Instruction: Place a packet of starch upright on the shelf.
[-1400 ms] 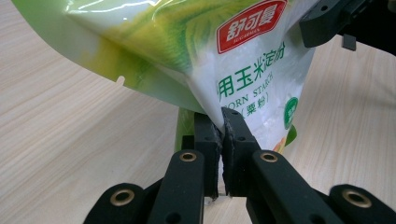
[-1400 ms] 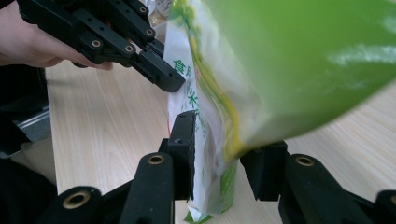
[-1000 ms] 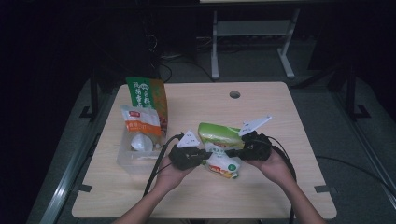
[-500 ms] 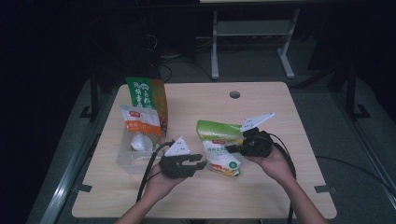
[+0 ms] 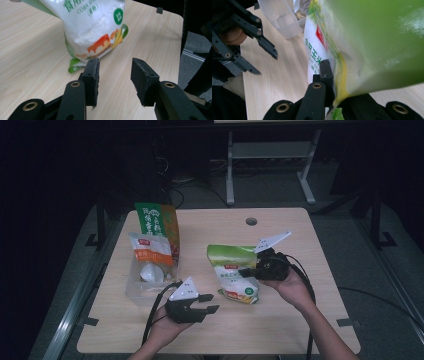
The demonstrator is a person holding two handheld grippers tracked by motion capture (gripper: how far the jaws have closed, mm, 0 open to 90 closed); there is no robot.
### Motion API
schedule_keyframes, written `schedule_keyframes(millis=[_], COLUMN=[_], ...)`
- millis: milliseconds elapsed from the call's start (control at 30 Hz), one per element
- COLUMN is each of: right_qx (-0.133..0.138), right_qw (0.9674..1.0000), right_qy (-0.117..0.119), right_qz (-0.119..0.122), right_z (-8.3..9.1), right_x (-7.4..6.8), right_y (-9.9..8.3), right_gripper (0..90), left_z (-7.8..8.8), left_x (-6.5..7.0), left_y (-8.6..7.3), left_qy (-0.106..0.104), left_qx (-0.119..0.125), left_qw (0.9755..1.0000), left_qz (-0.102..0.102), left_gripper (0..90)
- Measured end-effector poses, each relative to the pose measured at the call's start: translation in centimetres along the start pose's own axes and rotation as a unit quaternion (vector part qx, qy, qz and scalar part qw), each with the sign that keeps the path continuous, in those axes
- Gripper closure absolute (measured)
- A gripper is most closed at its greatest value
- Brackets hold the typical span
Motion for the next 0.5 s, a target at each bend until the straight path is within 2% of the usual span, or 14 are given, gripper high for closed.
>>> schedule_keyframes(millis=[33,200,300,500], right_qx=[-0.001,0.003,0.002,0.003], right_qw=[1.0,1.0,1.0,0.9999], right_qy=[0.0,0.001,0.003,0.008], right_qz=[-0.002,0.004,0.007,0.013], right_z=[0.0,0.2,0.2,0.0], right_x=[0.0,0.0,0.0,-0.2], right_y=[0.1,1.0,1.5,2.9], right_gripper=[90.0,90.0,90.0,90.0], left_z=[0.1,0.1,0.1,0.2], left_x=[-0.1,0.1,0.1,0.5], left_y=[-0.2,-0.8,-1.1,-1.5], left_qy=[0.0,-0.004,-0.003,-0.008], left_qx=[-0.005,-0.003,-0.004,-0.003], left_qw=[1.0,1.0,1.0,1.0], left_qz=[-0.005,0.006,0.0,0.004], left_gripper=[56.4,54.0,53.5,51.1])
Point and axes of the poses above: each handheld gripper's, and its own axes: z roughly backward along the jaws, y roughly out of its top, x roughly to its right, the point moved 7 cm from there along -z, roughly forward along the jaws, and after that the axes turned 7 degrees about z, right-handed, at the moved point
